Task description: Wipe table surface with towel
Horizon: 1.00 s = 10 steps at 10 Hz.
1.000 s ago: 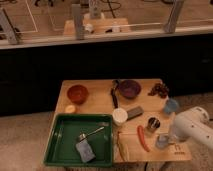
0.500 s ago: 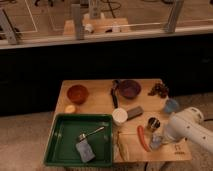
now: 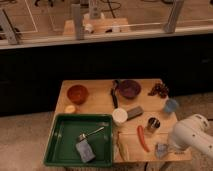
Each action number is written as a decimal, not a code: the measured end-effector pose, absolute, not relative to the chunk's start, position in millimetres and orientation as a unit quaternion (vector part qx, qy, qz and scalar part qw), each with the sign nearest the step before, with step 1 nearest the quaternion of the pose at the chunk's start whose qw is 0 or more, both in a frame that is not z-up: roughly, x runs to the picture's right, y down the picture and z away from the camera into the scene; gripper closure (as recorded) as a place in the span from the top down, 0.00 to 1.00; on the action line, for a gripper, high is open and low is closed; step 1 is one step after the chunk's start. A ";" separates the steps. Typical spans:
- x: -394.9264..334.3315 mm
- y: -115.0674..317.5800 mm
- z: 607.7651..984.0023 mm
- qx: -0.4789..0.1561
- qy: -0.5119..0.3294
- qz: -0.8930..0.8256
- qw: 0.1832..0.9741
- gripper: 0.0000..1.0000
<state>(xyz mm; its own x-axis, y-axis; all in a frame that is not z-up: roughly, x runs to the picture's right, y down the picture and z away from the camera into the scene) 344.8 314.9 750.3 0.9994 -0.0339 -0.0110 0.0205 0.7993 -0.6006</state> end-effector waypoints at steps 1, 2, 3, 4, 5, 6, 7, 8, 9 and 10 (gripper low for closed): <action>351.7 317.8 749.9 -0.321 0.016 -0.011 0.947 0.04; 364.2 318.0 749.8 -0.323 0.025 -0.004 0.946 0.04; 373.9 318.6 749.7 -0.325 0.031 -0.002 0.945 0.04; 383.8 319.4 749.5 -0.327 0.039 0.002 0.944 0.04; 393.7 319.6 753.4 -0.331 0.047 0.007 0.942 0.04; 398.2 317.6 758.5 -0.333 0.051 0.011 0.941 0.04; 402.1 315.3 763.5 -0.336 0.055 0.017 0.940 0.04; 403.9 305.8 772.8 -0.334 0.056 0.024 0.941 0.04; 399.5 293.5 782.6 -0.330 0.051 0.029 0.942 0.04; 391.9 282.2 788.8 -0.325 0.045 0.030 0.944 0.04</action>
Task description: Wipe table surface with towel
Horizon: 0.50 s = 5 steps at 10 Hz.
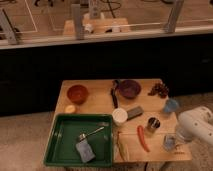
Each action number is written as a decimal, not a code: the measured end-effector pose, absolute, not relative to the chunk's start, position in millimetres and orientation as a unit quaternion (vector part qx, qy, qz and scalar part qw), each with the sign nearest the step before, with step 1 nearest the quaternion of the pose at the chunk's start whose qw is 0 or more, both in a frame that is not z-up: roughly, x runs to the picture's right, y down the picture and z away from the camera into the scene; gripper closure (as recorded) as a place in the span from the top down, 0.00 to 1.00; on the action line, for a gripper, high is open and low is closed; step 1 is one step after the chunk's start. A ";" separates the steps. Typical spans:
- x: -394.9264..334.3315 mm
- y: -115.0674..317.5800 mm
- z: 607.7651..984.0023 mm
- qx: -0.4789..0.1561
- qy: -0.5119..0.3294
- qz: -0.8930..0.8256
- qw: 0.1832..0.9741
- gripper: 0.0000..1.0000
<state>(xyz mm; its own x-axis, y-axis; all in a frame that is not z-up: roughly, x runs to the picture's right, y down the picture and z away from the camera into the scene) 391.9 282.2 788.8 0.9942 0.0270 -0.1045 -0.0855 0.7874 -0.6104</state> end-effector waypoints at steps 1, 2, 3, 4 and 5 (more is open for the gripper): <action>380.8 273.4 792.3 -0.319 0.036 0.031 0.947 0.04; 368.0 264.4 793.3 -0.312 0.027 0.031 0.949 0.04; 356.8 259.6 793.1 -0.308 0.017 0.030 0.951 0.04; 347.1 257.1 791.8 -0.305 0.009 0.027 0.952 0.04; 335.2 257.2 789.0 -0.304 -0.002 0.021 0.952 0.04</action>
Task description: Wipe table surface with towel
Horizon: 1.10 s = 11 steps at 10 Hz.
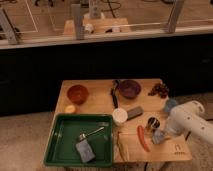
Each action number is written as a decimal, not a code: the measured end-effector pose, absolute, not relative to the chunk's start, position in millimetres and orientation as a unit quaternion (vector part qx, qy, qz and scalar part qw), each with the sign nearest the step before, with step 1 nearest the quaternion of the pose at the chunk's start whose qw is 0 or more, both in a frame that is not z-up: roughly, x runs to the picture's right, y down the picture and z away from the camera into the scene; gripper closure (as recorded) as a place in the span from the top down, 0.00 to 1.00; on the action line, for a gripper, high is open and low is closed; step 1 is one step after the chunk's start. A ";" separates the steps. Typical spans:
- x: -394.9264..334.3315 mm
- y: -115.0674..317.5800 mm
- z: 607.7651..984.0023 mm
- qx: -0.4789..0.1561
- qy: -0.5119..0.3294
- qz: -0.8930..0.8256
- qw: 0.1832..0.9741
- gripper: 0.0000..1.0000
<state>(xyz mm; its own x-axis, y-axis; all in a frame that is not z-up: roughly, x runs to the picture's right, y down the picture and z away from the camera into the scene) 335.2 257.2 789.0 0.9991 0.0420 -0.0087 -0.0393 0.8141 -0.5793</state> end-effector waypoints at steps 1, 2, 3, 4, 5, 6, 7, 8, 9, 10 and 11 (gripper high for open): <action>330.9 259.9 786.8 -0.305 -0.007 0.017 0.952 0.04; 328.7 267.1 782.2 -0.309 -0.010 0.012 0.951 0.04; 329.2 277.9 775.2 -0.314 -0.011 0.008 0.949 0.04; 331.3 288.6 767.4 -0.319 -0.010 0.006 0.948 0.04; 336.8 298.8 758.6 -0.323 -0.007 0.005 0.946 0.04; 345.2 306.4 751.4 -0.327 -0.003 0.006 0.945 0.04; 359.1 316.6 742.8 -0.336 0.004 0.009 0.942 0.04; 369.1 322.0 737.9 -0.343 0.010 0.013 0.939 0.04; 384.9 329.7 734.4 -0.352 0.020 0.023 0.936 0.04; 402.3 334.9 735.9 -0.359 0.033 0.039 0.932 0.04; 413.5 336.5 738.5 -0.361 0.042 0.050 0.930 0.04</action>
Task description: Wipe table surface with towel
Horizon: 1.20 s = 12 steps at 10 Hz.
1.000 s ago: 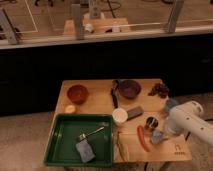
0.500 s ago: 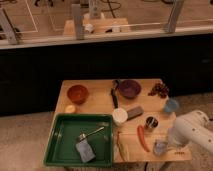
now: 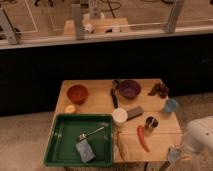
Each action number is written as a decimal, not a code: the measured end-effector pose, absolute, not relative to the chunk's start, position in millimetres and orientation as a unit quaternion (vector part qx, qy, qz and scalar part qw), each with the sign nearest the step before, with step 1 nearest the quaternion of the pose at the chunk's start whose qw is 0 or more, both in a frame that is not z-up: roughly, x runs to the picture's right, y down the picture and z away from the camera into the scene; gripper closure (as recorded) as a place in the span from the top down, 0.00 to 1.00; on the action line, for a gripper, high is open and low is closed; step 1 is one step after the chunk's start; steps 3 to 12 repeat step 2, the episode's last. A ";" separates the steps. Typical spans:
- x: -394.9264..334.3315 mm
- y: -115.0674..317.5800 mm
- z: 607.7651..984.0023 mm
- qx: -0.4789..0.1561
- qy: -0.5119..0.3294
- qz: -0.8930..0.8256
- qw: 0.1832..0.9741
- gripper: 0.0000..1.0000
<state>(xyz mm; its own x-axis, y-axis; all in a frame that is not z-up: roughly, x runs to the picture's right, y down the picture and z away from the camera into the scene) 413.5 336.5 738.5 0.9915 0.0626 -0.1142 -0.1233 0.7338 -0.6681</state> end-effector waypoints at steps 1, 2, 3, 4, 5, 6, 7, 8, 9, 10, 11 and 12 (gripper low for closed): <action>423.8 336.1 742.0 -0.361 0.051 0.061 0.929 0.04; 429.9 331.0 747.7 -0.358 0.057 0.071 0.929 0.04; 429.9 331.0 747.7 -0.358 0.057 0.071 0.929 0.04; 429.9 331.0 747.7 -0.358 0.057 0.071 0.929 0.04; 429.9 331.0 747.7 -0.358 0.057 0.071 0.929 0.04; 429.9 331.0 747.7 -0.358 0.057 0.071 0.929 0.04; 429.9 331.0 747.7 -0.358 0.057 0.071 0.929 0.04; 429.9 331.0 747.7 -0.358 0.057 0.071 0.929 0.04; 429.9 331.0 747.7 -0.358 0.057 0.071 0.929 0.04; 429.9 331.0 747.7 -0.358 0.057 0.071 0.929 0.04; 429.9 331.0 747.7 -0.358 0.057 0.071 0.929 0.04; 429.9 331.0 747.7 -0.358 0.057 0.071 0.929 0.04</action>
